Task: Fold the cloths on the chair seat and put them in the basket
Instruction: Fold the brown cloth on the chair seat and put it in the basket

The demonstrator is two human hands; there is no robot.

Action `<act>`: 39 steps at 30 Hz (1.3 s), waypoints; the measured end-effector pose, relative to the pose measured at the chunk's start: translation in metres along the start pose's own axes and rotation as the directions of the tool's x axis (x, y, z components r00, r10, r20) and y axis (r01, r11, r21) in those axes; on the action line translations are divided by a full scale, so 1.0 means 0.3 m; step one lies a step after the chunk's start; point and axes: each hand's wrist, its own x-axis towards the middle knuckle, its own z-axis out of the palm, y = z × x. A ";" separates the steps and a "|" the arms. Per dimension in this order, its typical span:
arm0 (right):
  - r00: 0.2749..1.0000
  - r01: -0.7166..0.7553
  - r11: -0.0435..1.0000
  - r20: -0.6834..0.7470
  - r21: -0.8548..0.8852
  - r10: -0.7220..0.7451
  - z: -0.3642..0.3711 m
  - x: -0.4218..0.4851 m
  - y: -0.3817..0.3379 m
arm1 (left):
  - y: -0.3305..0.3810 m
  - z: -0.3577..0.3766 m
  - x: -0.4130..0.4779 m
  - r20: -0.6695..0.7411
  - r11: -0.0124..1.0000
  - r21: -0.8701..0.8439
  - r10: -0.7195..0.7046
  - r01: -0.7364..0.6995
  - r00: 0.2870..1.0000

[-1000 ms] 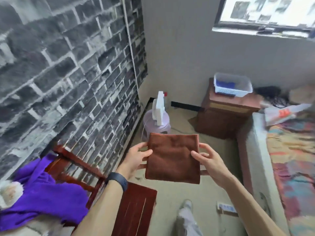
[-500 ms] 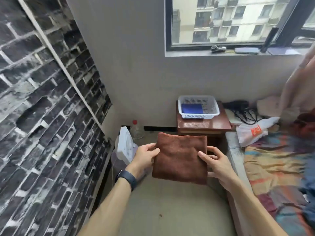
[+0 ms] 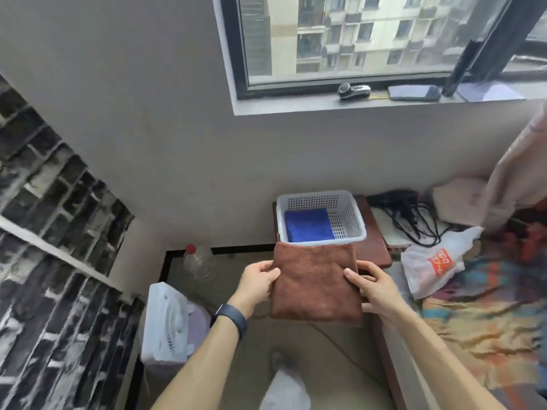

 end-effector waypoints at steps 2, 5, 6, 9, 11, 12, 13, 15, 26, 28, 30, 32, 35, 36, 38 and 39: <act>0.999 -0.035 0.999 -0.012 -0.017 0.035 -0.004 0.136 -0.037 | 0.051 0.017 0.149 0.003 0.999 0.037 -0.035 0.035 0.999; 0.996 -0.087 0.995 -0.037 -0.051 0.085 -0.015 0.323 -0.091 | 0.071 0.044 0.386 -0.037 0.992 0.096 -0.077 0.080 0.996; 0.994 -0.102 0.993 -0.049 -0.060 0.099 -0.020 0.381 -0.105 | 0.040 0.049 0.488 -0.045 0.987 0.120 -0.099 0.103 0.994; 0.985 -0.164 0.983 -0.069 -0.088 0.158 -0.036 0.560 -0.132 | -0.012 0.082 0.721 -0.098 0.967 0.182 -0.163 0.178 0.982; 0.978 -0.203 0.972 -0.067 -0.118 0.196 -0.045 0.681 -0.148 | 0.091 0.121 0.740 -0.133 0.951 0.219 -0.192 0.218 0.972; 0.975 -0.217 0.967 -0.066 -0.130 0.210 -0.050 0.738 -0.154 | 0.162 0.143 0.728 -0.147 0.946 0.237 -0.191 0.222 0.971; 0.974 -0.222 0.964 -0.070 -0.147 0.214 -0.053 0.796 -0.159 | 0.185 0.158 0.762 -0.163 0.942 0.248 -0.190 0.226 0.968; 0.974 -0.227 0.959 -0.063 -0.172 0.219 -0.054 0.915 -0.171 | 0.231 0.185 0.832 -0.197 0.934 0.278 -0.174 0.225 0.965; 0.948 -0.312 0.888 -0.045 -0.337 0.316 -0.042 1.413 -0.036 | 0.208 0.333 1.195 -0.424 0.693 0.575 -0.202 0.435 0.883; 0.940 -0.329 0.875 -0.040 -0.355 0.338 -0.040 1.448 -0.007 | 0.198 0.355 1.212 -0.450 0.678 0.593 -0.168 0.434 0.877; 0.933 -0.348 0.863 -0.047 -0.365 0.356 -0.041 1.471 0.018 | 0.200 0.363 1.220 -0.482 0.670 0.598 -0.138 0.440 0.865; 0.932 -0.351 0.852 -0.054 -0.389 0.359 -0.041 1.487 0.036 | 0.211 0.365 1.223 -0.509 0.656 0.601 -0.126 0.456 0.852; 0.932 -0.344 0.827 -0.056 -0.445 0.358 -0.039 1.489 0.037 | 0.209 0.370 1.215 -0.492 0.681 0.620 -0.050 0.390 0.869; 0.931 -0.345 0.814 -0.059 -0.467 0.361 -0.038 1.484 0.034 | 0.201 0.374 1.208 -0.453 0.706 0.630 -0.002 0.322 0.891; 0.929 -0.346 0.806 -0.057 -0.480 0.366 -0.041 1.472 0.037 | 0.175 0.382 1.192 -0.362 0.723 0.662 0.077 0.198 0.929; 0.928 -0.350 0.807 -0.056 -0.475 0.369 -0.043 1.465 0.040 | 0.157 0.386 1.182 -0.338 0.707 0.686 0.099 0.173 0.936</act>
